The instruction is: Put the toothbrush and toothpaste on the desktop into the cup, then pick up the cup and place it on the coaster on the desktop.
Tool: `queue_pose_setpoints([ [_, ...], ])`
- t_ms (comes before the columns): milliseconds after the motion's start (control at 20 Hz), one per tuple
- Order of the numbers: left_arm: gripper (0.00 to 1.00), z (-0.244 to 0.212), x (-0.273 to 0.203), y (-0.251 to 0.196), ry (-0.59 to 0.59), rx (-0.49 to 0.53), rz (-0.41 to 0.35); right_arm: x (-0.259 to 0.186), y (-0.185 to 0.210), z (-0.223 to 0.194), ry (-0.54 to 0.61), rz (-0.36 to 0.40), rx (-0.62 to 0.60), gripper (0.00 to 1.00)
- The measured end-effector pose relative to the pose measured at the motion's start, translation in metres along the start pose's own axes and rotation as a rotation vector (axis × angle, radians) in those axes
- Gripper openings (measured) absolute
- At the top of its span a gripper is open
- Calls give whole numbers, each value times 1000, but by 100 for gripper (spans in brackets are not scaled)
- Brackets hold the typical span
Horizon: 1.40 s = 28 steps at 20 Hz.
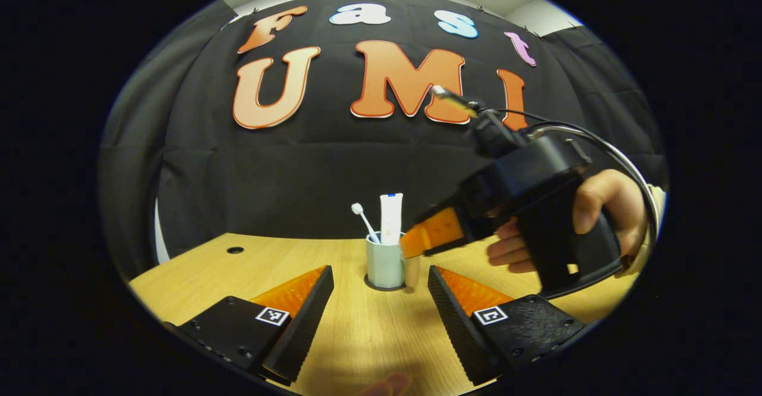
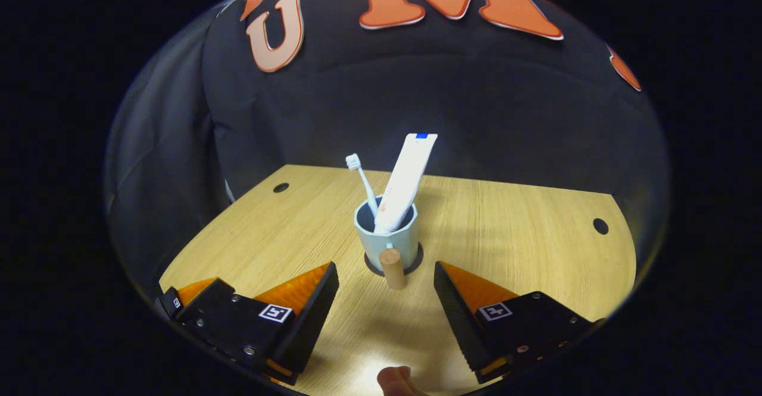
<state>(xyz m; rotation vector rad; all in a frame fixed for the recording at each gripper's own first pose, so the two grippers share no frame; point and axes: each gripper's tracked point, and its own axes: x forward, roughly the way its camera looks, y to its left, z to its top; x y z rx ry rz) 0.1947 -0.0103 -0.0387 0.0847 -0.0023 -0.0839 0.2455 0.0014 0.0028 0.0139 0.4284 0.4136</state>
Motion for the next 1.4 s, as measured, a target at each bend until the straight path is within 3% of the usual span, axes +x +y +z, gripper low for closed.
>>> queue_pose_setpoints([
  [450,96,66,-49,-25,-47,-11,20,-162,-96,26,-371,-245,-30,98],
  [850,96,141,-118,-36,-132,-36,92,-286,-133,10,-508,-359,-34,98],
  [1050,96,154,-145,-39,-142,-15,142,-333,-133,5,-582,-356,-44,97],
  [1400,96,153,-164,-56,-131,-13,162,-353,-136,-10,-596,-349,-95,97],
])
